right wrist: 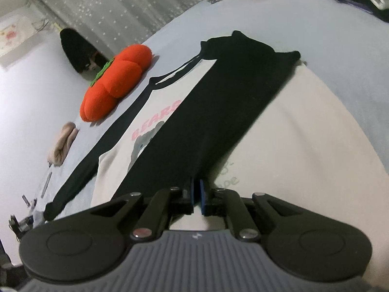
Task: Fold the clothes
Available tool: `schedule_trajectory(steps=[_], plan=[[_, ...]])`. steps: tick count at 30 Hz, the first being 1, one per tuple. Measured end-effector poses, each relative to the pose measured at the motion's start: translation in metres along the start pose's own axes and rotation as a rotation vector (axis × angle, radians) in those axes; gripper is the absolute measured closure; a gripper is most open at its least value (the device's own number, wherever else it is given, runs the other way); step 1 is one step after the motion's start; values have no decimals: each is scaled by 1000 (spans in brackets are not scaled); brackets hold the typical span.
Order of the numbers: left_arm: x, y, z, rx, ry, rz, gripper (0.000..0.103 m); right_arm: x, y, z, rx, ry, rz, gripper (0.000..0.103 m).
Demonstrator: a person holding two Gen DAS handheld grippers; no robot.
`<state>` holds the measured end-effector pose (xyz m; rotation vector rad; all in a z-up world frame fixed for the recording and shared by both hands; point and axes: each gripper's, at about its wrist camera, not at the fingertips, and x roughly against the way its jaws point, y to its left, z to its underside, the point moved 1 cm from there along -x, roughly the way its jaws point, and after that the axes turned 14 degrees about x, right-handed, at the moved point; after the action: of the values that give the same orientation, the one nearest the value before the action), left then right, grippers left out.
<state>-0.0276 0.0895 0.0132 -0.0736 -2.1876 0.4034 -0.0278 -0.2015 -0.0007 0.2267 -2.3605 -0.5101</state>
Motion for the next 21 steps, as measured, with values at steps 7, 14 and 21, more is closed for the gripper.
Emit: schedule_trajectory(steps=[7,14,21], plan=[[10,-4,-3,-38,-65,-37,87,16,6,-26,280,-31,125,88],[5,-18,4,-57,-55,18,87,-1,-28,-48,295,-99,187,87],[-6,-25,10,-108,-28,-23,86,-34,-44,-58,343,-57,271,88]])
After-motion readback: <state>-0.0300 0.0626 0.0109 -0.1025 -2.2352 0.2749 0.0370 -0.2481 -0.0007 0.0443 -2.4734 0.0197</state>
